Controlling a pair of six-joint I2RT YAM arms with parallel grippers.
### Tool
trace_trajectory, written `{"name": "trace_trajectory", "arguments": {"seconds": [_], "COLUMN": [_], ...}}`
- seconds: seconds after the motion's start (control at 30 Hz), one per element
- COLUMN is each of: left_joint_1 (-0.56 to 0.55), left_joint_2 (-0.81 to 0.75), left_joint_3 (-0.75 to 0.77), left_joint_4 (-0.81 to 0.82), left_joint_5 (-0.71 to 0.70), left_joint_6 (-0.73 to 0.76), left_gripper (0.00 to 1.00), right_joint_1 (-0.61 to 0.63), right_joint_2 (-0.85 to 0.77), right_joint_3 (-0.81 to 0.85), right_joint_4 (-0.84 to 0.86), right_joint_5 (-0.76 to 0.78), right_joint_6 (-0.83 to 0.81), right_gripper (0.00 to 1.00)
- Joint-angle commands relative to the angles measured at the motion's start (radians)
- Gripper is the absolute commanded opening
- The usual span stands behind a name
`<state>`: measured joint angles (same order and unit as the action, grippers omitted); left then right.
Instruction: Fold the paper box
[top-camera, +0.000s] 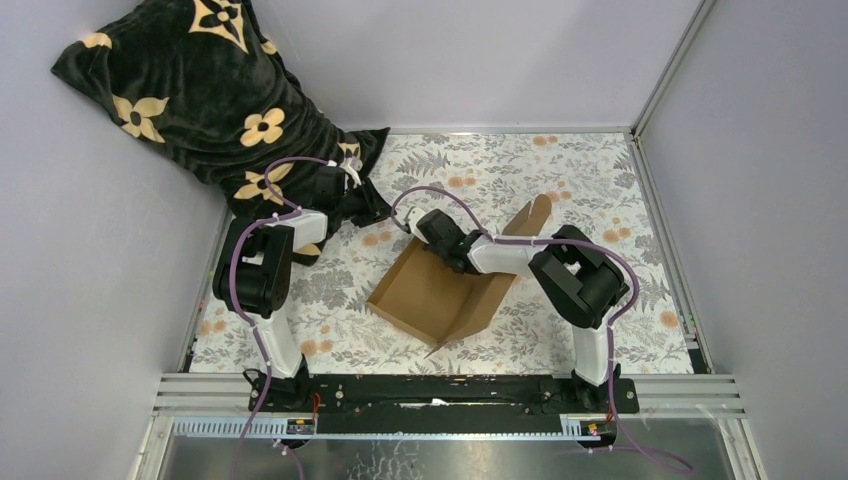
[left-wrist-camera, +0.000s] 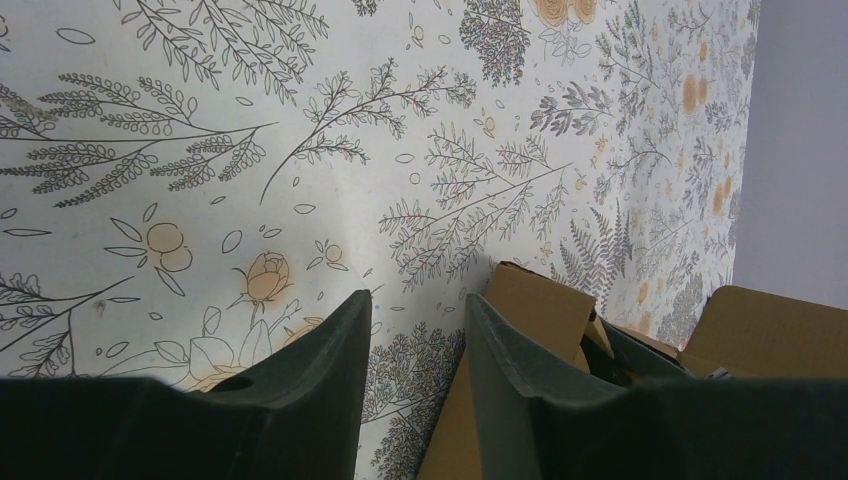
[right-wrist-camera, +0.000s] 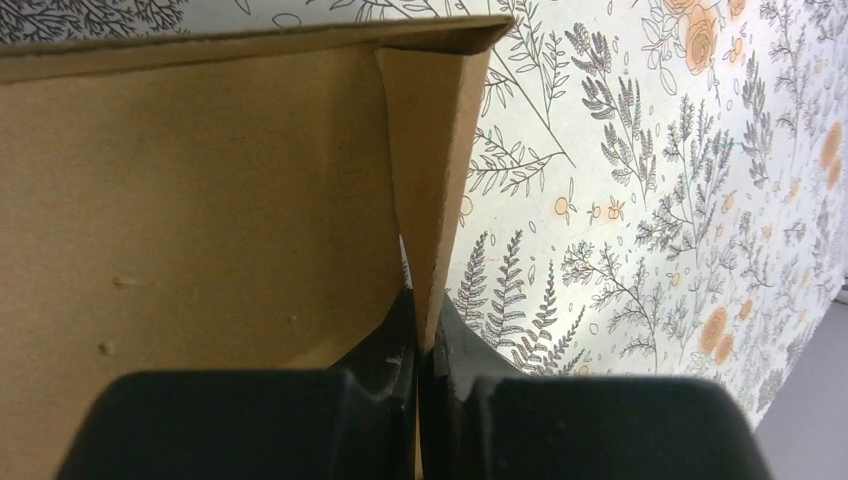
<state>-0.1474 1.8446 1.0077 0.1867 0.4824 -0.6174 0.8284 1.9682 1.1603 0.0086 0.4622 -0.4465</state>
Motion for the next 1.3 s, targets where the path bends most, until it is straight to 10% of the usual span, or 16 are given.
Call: {"name": "trace_trajectory", "arguments": {"seconds": [0.0,0.3,1.27], "left_joint_1": [0.008,0.008,0.005], "left_joint_2": [-0.035,-0.042,-0.039], "left_joint_3": [-0.004,-0.006,0.003], "left_joint_4": [0.036,0.033,0.021], "left_joint_5": [0.004,-0.001,-0.002], "left_joint_6": [0.005,0.002,0.001], "left_gripper": [0.46,0.46,0.46], "right_joint_1": [-0.034,-0.044,-0.085], "right_joint_2": [-0.005,-0.049,-0.171], "right_joint_3": [0.010,0.051,0.384], "right_joint_4": [-0.089,-0.148,-0.250], "right_joint_5": [-0.071,-0.094,-0.196], "right_joint_6": [0.056,0.052,0.181], "right_gripper": [0.10,0.30,0.54]}}
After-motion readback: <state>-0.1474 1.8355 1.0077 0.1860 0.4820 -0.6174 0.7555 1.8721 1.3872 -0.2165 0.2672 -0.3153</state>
